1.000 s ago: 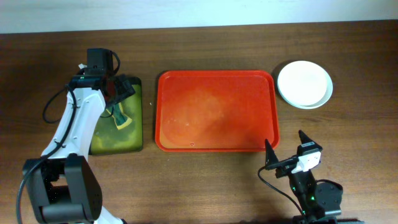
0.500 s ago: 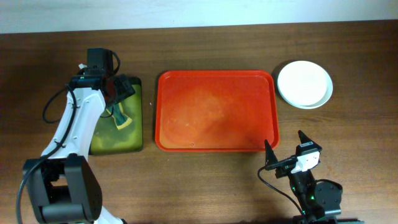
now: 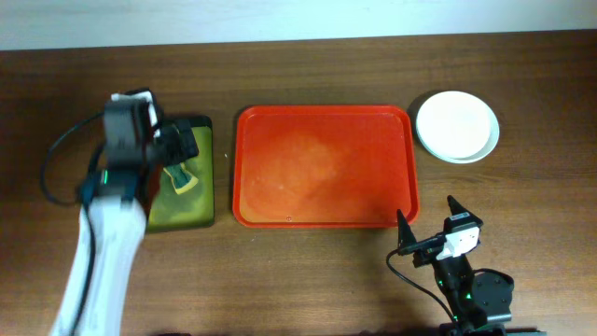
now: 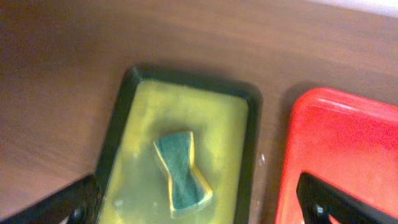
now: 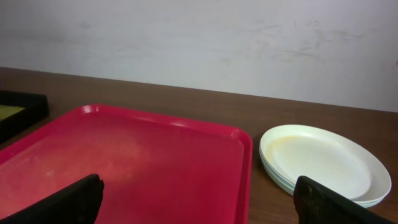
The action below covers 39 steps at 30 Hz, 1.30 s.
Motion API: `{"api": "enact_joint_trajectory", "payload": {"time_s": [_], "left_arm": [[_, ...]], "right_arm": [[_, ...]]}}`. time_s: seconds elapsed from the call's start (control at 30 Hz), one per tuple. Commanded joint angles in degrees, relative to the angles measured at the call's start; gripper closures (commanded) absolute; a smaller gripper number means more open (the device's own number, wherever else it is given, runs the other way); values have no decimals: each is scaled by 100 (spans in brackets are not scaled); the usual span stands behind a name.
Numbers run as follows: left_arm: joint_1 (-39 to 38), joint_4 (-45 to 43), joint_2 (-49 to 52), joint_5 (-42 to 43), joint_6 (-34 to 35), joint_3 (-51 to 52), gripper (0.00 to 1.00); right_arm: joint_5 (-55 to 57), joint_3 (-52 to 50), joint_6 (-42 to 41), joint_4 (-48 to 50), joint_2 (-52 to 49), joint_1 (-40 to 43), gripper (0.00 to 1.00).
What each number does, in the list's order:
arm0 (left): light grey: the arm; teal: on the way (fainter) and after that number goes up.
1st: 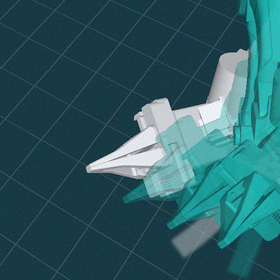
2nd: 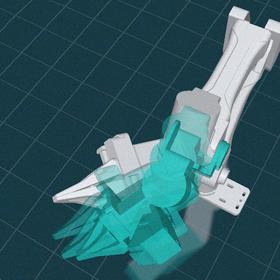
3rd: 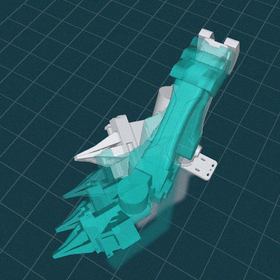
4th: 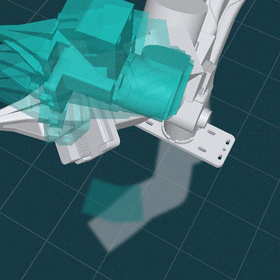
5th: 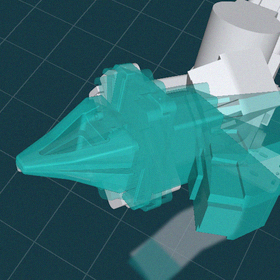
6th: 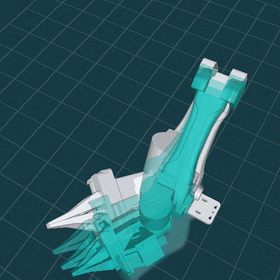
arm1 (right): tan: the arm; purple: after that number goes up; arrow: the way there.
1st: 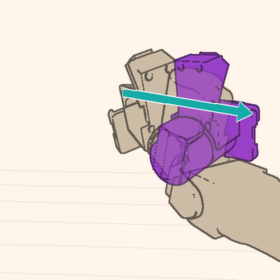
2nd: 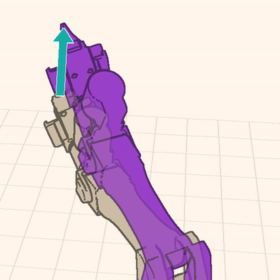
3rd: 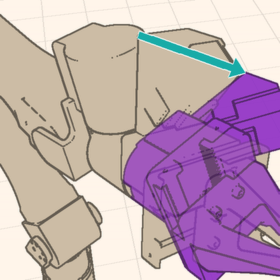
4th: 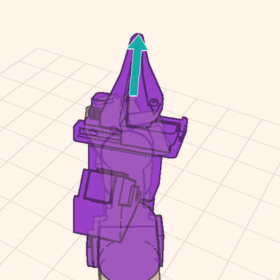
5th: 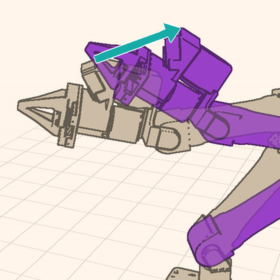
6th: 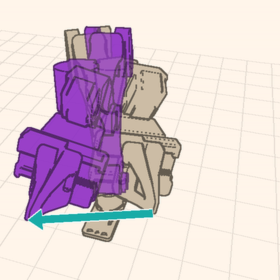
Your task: Clean dirty plates on tray and stack at the side
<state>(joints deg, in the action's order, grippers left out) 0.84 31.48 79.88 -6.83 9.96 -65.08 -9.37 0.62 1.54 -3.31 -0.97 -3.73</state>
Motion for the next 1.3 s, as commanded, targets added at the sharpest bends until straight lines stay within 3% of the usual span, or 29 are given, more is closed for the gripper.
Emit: {"api": "enact_joint_trajectory", "payload": {"time_s": [0.0,0.07,0.17,0.3,0.37,0.4,0.47,0.83,1.0,1.27], "left_arm": [[-9,-1187,-1956,1165,-1788,1884,1],[-2,-1803,-3438,1134,-1869,3077,1],[-2,-1733,-5584,1456,-1862,4345,1],[-2,-1888,-6964,1491,-1296,5270,1],[-2,-2323,-7163,1141,-1073,5681,1],[-2,-2682,-7294,564,-509,5969,1],[-4,-3047,-7567,382,-291,6288,1],[-42,-2691,-7960,295,-317,6461,1],[-42,-2671,-7958,404,-940,6457,1],[-42,-2671,-7958,431,-955,6457,1]], "right_arm": [[-52,-31,-4,-35,24,37,2],[-52,-31,-4,-35,24,37,2],[-52,-31,-4,-35,24,37,2],[-52,-31,-4,-35,24,37,2],[-52,-31,-4,-35,24,37,2],[-52,-31,-4,-35,24,37,2],[-52,-31,-4,-35,24,37,1],[-52,-31,-4,-35,24,37,2],[-52,-31,-4,-35,24,37,2],[-52,-31,-4,-35,24,37,2]]}}
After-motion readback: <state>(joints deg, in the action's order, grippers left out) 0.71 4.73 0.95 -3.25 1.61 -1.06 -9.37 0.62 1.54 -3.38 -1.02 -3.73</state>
